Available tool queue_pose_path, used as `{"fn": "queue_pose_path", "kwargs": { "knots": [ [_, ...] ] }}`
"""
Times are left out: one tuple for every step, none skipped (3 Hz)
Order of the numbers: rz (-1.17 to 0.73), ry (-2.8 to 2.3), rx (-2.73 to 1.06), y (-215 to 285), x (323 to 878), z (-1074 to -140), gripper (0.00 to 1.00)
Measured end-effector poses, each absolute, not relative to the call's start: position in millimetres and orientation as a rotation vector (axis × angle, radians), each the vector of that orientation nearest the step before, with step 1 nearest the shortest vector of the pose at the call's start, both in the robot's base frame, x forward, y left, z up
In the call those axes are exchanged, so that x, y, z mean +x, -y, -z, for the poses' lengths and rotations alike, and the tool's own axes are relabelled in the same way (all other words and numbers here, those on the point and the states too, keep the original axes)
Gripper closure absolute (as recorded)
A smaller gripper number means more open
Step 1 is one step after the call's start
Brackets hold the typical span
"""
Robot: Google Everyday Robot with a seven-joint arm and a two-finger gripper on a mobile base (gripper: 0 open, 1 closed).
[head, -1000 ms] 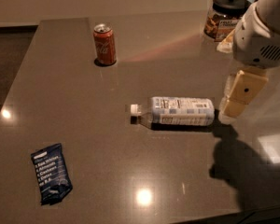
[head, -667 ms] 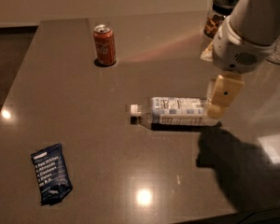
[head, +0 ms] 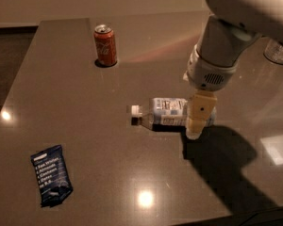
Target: Pick blue plastic bottle
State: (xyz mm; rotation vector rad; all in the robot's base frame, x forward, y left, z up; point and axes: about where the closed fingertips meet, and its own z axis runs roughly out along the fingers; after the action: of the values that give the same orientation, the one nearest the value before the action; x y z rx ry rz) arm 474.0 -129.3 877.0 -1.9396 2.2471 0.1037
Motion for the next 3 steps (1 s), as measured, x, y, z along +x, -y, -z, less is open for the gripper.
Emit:
{"fn": "queue_pose_path", "kwargs": {
  "knots": [
    [-0.112, -2.259, -1.969, 122, 472, -863, 0.0],
    [-0.113, -2.254, -1.993, 114, 470, -857, 0.17],
    [-0.11, -2.249, -2.002, 110, 471, -858, 0.41]
  ]
}}
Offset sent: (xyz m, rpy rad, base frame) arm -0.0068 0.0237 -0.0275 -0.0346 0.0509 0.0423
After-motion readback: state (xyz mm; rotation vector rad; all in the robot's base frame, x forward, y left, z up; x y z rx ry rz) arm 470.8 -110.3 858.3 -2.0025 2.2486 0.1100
